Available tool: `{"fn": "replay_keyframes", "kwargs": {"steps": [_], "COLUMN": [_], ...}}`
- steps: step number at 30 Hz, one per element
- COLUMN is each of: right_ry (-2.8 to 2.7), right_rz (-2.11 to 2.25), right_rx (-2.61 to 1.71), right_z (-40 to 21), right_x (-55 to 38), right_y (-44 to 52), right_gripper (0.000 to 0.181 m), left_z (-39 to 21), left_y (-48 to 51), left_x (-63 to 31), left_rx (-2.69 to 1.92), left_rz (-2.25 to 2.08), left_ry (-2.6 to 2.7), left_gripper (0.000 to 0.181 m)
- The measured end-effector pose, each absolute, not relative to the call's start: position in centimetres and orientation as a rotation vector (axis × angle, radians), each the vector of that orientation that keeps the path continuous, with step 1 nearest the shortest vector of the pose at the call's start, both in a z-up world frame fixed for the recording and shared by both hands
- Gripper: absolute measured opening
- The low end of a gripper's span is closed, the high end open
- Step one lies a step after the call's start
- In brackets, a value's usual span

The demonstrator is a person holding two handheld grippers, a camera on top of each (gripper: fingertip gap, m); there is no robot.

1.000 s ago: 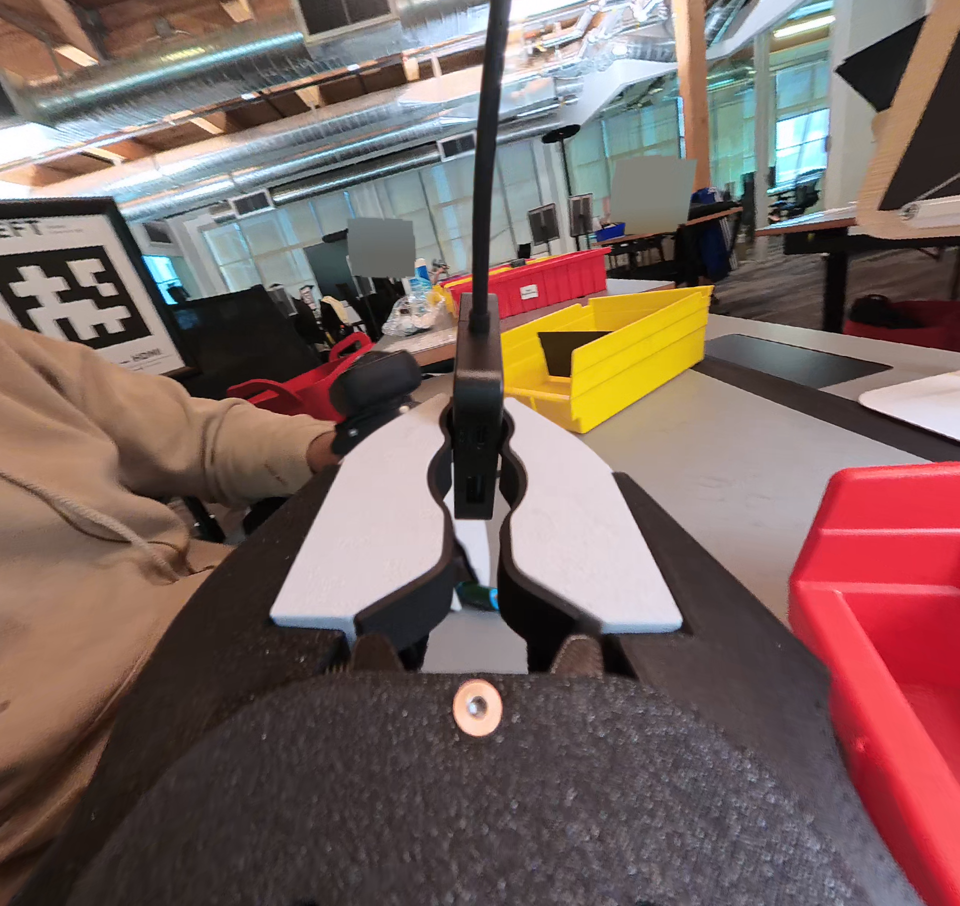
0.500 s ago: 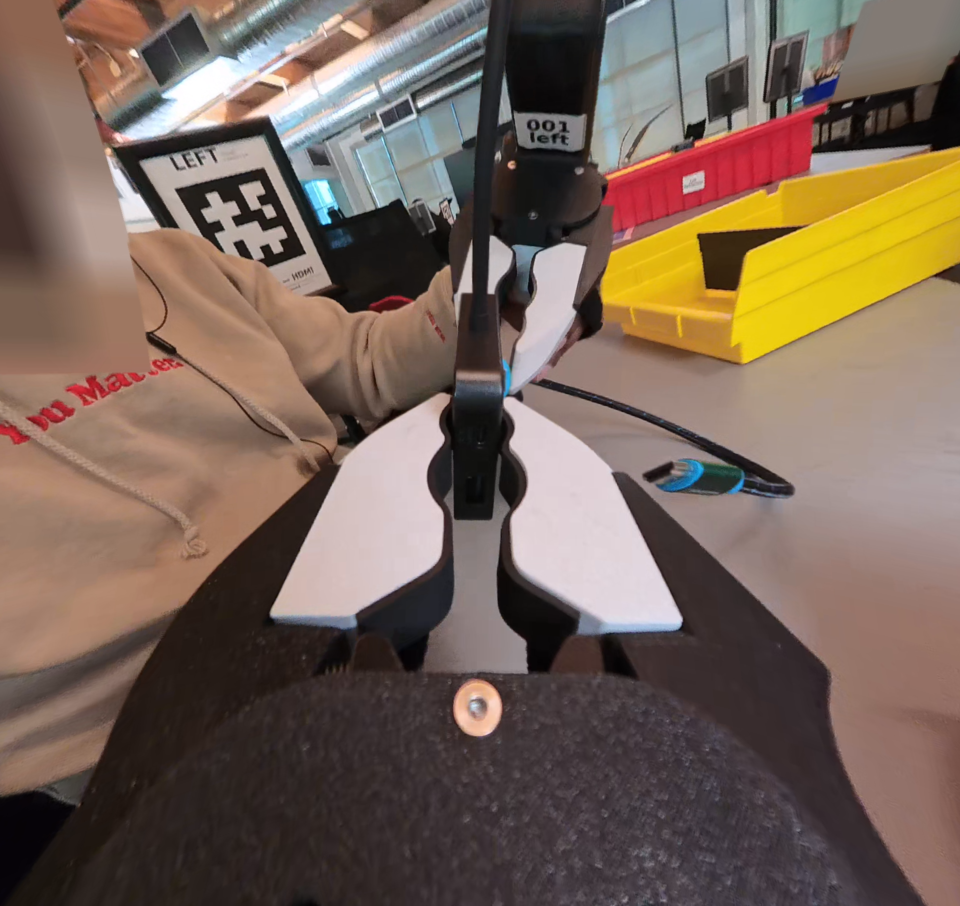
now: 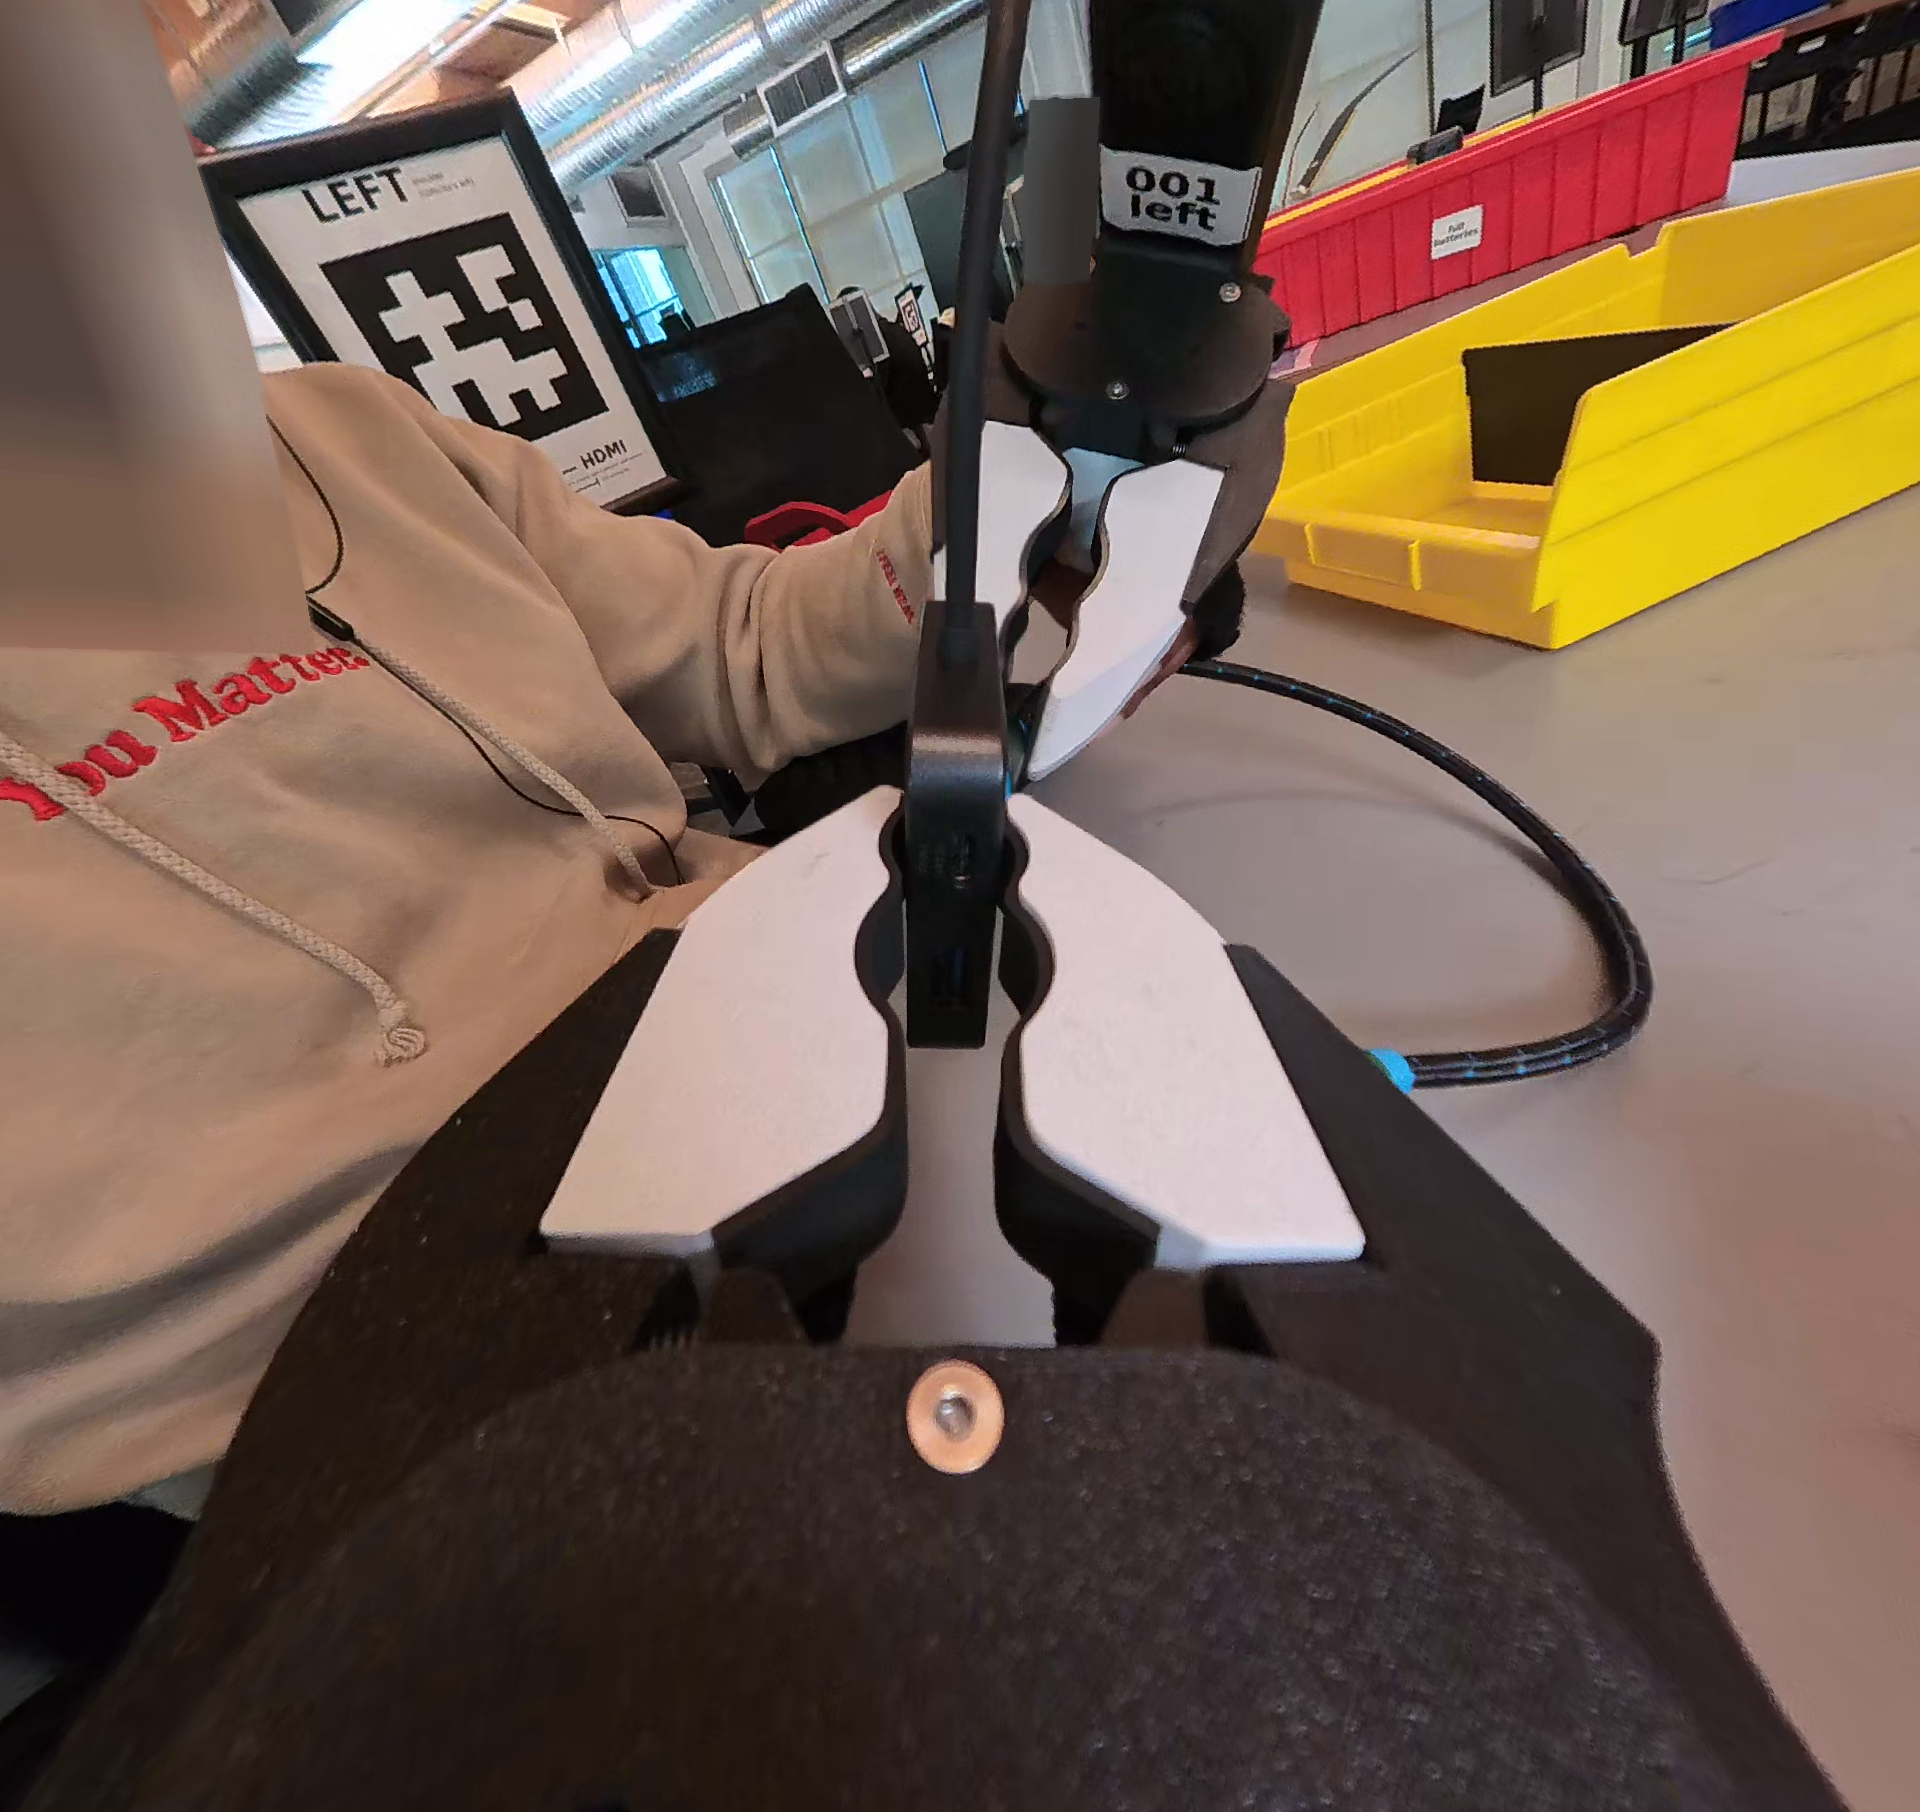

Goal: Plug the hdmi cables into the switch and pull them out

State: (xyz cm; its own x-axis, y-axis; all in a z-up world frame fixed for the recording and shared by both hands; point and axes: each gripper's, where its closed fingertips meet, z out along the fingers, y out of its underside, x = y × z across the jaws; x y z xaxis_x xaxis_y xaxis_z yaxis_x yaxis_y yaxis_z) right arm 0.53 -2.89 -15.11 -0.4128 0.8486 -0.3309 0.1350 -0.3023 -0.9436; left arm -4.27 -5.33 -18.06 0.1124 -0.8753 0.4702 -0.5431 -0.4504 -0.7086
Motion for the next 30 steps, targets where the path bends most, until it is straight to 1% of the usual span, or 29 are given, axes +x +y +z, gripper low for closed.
{"fn": "replay_keyframes", "kwargs": {"steps": [3,7,13,20,23,26,28,30], "right_ry": [-1.364,-1.230,-1.027,-0.962,-0.953,-0.939,-0.933,-0.926], "right_rz": [1.772,1.762,1.721,1.690,1.683,1.686,1.688,1.693], "right_rx": [-1.237,-1.174,-1.122,-1.095,-1.079,-1.065,-1.063,-1.068], "right_z": [-14.4,-12.4,-10.1,-8.9,-8.4,-8.0,-7.9,-7.9], "right_x": [0.9,2.0,3.9,4.9,5.2,5.5,5.6,5.5], "right_y": [-2.4,-0.9,1.9,2.6,2.5,2.5,2.5,2.6], "right_gripper": [0.013,0.013,0.013,0.013,0.013,0.013,0.013,0.013], "left_z": [-17.9,-17.0,-13.3,-8.0,-5.1,-3.0,-3.9,-7.3], "left_y": [-4.7,-3.2,-2.1,-3.5,-7.0,-11.4,-11.5,-10.3], "left_x": [-4.4,-5.3,-7.8,-8.5,-7.4,-6.4,-6.4,-6.6], "left_rx": [-2.027,-1.988,-1.859,-1.708,-1.644,-1.610,-1.669,-1.798], "left_rz": [-1.235,-0.966,-0.491,-0.241,-0.427,-0.878,-1.115,-1.294], "left_ry": [1.352,1.336,1.340,1.360,1.406,1.439,1.390,1.337], "left_gripper": [0.011,0.011,0.013,0.012,0.012,0.011,0.012,0.012]}}
